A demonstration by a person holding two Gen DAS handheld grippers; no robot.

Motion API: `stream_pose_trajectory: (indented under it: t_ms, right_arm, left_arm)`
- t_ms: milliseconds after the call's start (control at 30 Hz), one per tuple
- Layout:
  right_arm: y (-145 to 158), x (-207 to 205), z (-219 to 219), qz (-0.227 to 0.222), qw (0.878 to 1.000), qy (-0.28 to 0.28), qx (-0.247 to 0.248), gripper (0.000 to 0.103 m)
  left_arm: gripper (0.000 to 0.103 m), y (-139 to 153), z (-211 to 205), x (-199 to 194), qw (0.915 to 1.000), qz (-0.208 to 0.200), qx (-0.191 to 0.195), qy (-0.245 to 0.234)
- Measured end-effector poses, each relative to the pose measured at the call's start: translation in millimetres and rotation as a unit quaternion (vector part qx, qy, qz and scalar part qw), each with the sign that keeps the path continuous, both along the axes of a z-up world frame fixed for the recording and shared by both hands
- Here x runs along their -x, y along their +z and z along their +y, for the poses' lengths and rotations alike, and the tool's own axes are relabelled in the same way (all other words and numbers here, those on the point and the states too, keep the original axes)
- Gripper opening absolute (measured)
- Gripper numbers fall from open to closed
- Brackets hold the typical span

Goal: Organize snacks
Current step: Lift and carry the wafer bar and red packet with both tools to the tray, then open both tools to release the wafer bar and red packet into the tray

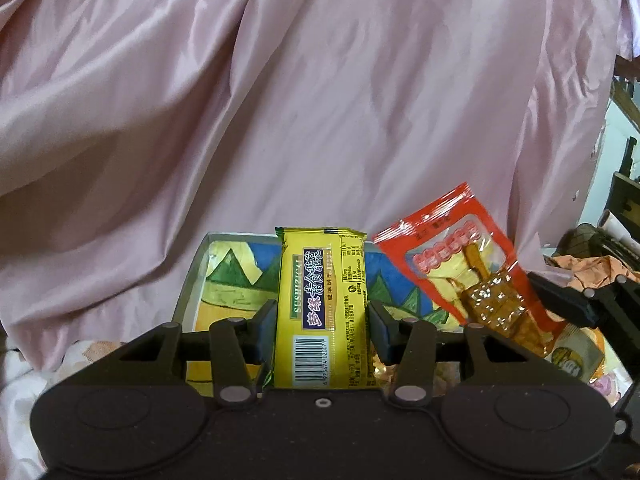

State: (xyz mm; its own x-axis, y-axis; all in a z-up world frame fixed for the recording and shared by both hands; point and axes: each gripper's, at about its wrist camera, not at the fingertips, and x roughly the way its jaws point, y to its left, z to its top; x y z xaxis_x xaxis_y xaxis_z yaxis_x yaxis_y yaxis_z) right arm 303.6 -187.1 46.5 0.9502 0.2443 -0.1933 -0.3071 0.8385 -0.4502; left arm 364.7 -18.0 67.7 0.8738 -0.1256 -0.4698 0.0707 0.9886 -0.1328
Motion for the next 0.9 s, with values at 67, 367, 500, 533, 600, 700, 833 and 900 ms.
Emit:
stream_pose_trajectory:
  t_ms: [67,367,500,533,600,700,833,900]
  right_arm:
    - [-3,-5,2,0.014,1.0,0.001,-0.005,0.057]
    - [-12,-10,7,0.034,0.999,0.003,-0.012,0.057]
    - [-10,-15,11,0.038,0.999,0.004,-0.016,0.058]
    - [-11,-15,10,0.039,0.999,0.004,-0.016,0.058]
    - [-12,-17,10,0.04,0.999,0.003,-0.016,0.058]
    - [-12,-18,9,0.045,0.999,0.001,-0.019,0.059]
    - [-12,-22,8,0.05,0.998,-0.004,-0.031,0.066]
    - [-12,-22,7,0.048,0.998,-0.005,-0.034,0.071]
  left_arm:
    - [0.05,-2,1,-1,1.0,0.005,-0.001,0.002]
    - [0.05,-8,5,-3,0.9997,0.022,0.004,0.01]
    - [0.05,-9,5,-6,0.9996,0.027,0.006,0.009]
    - [0.05,-8,4,-5,0.9996,0.026,0.006,0.009]
    - [0.048,-7,4,-5,0.9996,0.025,0.006,0.009]
    - [0.053,-8,3,-4,0.9996,0.024,0.006,0.012]
    - [0.064,-10,4,-4,0.9994,0.026,0.007,0.02]
    - [0.071,-10,6,-3,0.9993,0.024,0.012,0.025]
